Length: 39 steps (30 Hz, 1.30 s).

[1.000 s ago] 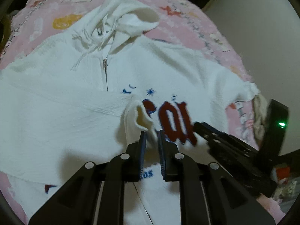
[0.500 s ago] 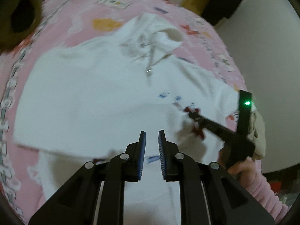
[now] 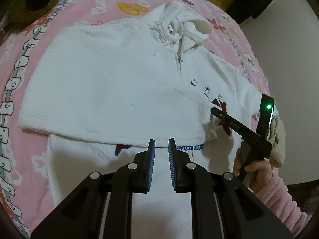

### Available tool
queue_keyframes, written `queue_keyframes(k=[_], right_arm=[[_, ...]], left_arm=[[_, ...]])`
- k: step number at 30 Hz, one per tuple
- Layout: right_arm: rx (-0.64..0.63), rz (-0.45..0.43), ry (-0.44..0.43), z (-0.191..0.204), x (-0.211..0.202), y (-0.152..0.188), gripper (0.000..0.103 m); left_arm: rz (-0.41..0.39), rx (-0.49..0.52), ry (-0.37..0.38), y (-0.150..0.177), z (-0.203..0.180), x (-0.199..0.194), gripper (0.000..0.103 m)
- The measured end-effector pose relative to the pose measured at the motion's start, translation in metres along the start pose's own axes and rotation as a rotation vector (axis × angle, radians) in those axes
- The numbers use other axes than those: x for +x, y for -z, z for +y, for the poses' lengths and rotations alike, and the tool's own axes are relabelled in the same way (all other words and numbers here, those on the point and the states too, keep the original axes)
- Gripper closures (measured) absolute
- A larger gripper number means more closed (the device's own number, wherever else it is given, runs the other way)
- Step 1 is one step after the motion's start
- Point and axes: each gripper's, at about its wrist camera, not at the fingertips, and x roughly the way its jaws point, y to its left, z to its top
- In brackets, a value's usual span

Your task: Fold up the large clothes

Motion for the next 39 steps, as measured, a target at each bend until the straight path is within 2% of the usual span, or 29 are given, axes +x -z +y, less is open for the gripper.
queue_keyframes(k=[6, 8, 12, 14, 15, 17, 21, 24, 27, 32, 33, 34, 36, 39], right_arm=[[-0.078, -0.028, 0.041, 0.007, 0.0, 0.002, 0.06], [-0.111, -0.026, 0.011, 0.007, -0.004, 0.002, 0.072], [-0.154, 0.015, -0.012, 0.012, 0.001, 0.002, 0.072], [-0.149, 0.021, -0.018, 0.011, 0.006, 0.001, 0.077], [-0.16, 0.015, -0.009, 0.012, 0.007, 0.0, 0.086], [-0.181, 0.012, 0.0, 0.016, 0.006, 0.0, 0.094], [-0.192, 0.005, -0.005, 0.02, -0.007, 0.0, 0.096], [-0.168, -0.037, -0.018, 0.019, -0.029, -0.008, 0.097], [-0.13, -0.094, -0.045, 0.016, -0.062, -0.024, 0.097], [-0.12, -0.192, -0.027, 0.001, -0.121, -0.05, 0.097], [-0.115, -0.195, -0.015, -0.007, -0.131, -0.053, 0.097], [-0.107, -0.198, 0.005, -0.017, -0.137, -0.055, 0.097], [-0.112, -0.184, 0.041, -0.031, -0.14, -0.054, 0.097], [-0.096, -0.131, 0.113, -0.059, -0.128, -0.045, 0.097]], left_arm=[[0.018, 0.016, -0.004, 0.002, -0.006, 0.007, 0.089], [0.025, 0.018, -0.004, 0.003, -0.008, 0.009, 0.089], [0.041, 0.03, -0.006, 0.006, -0.013, 0.015, 0.089], [0.052, 0.033, -0.006, 0.008, -0.015, 0.017, 0.089], [0.055, 0.035, -0.006, 0.008, -0.016, 0.018, 0.089], [0.06, 0.04, -0.01, 0.01, -0.018, 0.017, 0.089], [0.063, 0.046, -0.023, 0.012, -0.018, 0.011, 0.089], [0.061, 0.042, -0.031, 0.012, -0.017, 0.005, 0.089], [0.048, 0.048, -0.051, 0.009, -0.019, -0.003, 0.089], [0.004, 0.03, -0.065, 0.0, -0.025, -0.021, 0.089], [-0.004, 0.027, -0.065, -0.001, -0.026, -0.023, 0.088], [-0.015, 0.022, -0.07, -0.003, -0.028, -0.024, 0.079], [-0.036, 0.011, -0.082, -0.006, -0.028, -0.024, 0.068], [-0.034, 0.01, -0.102, -0.013, -0.028, -0.012, 0.068]])
